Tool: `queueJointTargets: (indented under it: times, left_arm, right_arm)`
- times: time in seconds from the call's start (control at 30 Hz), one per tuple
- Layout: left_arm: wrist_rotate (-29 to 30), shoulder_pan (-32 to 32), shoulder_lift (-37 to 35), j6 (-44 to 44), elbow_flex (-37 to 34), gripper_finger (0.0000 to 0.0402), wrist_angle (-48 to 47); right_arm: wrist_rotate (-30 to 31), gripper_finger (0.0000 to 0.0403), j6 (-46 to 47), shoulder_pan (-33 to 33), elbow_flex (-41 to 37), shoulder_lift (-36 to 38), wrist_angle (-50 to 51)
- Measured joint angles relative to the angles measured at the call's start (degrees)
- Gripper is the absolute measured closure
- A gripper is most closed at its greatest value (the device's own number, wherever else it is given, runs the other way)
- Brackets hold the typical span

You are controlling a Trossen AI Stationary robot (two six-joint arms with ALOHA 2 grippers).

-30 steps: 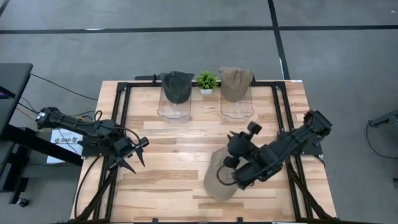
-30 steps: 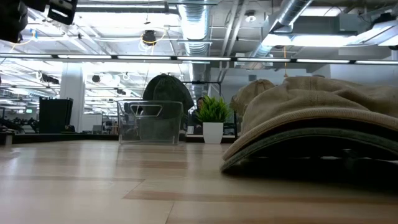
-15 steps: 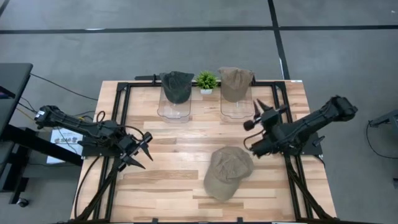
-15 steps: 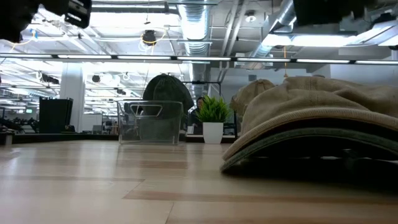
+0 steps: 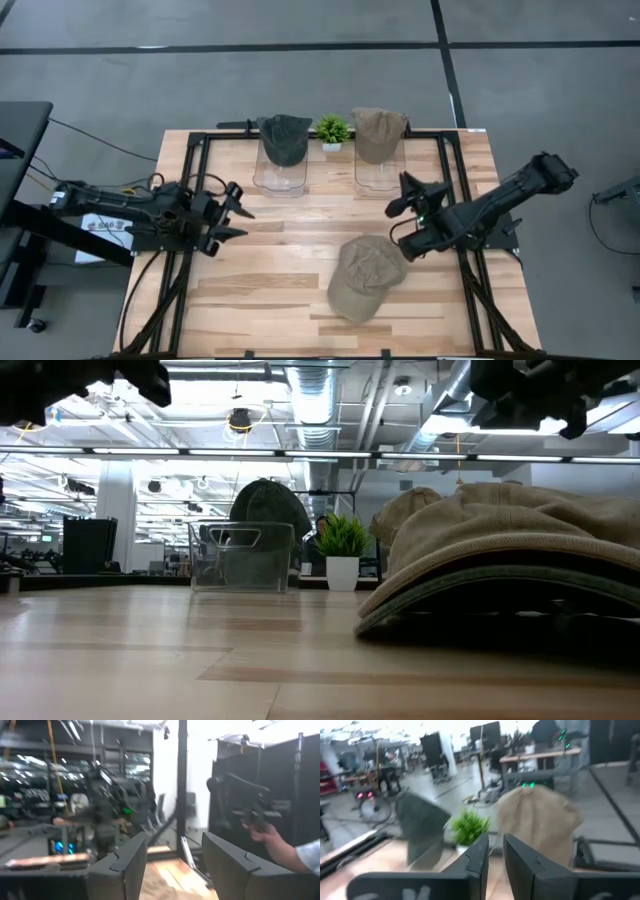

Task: Pick & Place hat
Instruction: Put the brown cap into the right transparent bin

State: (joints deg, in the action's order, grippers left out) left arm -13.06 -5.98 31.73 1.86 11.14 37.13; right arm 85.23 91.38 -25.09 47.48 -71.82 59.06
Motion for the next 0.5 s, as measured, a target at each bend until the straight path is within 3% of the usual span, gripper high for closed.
queueJointTargets:
  times: [0.2, 0.4, 0.5]
  left_arm:
    - [0.0, 2.7, 0.0, 0.1, 0.0, 0.0213, 6.5]
    - [0.0, 3.9, 0.0, -2.2, 0.0, 0.0213, 12.8]
    - [0.0, 3.9, 0.0, -5.4, 0.0, 0.0213, 14.9]
  right_arm:
    - [-8.6, 0.0381, -19.6, -3.5, 0.0, -1.3, -19.0]
    - [-20.6, 0.0401, -52.1, -7.5, 0.0, -3.4, -46.5]
    - [-22.5, 0.0397, -72.4, -8.7, 0.0, -4.7, -58.7]
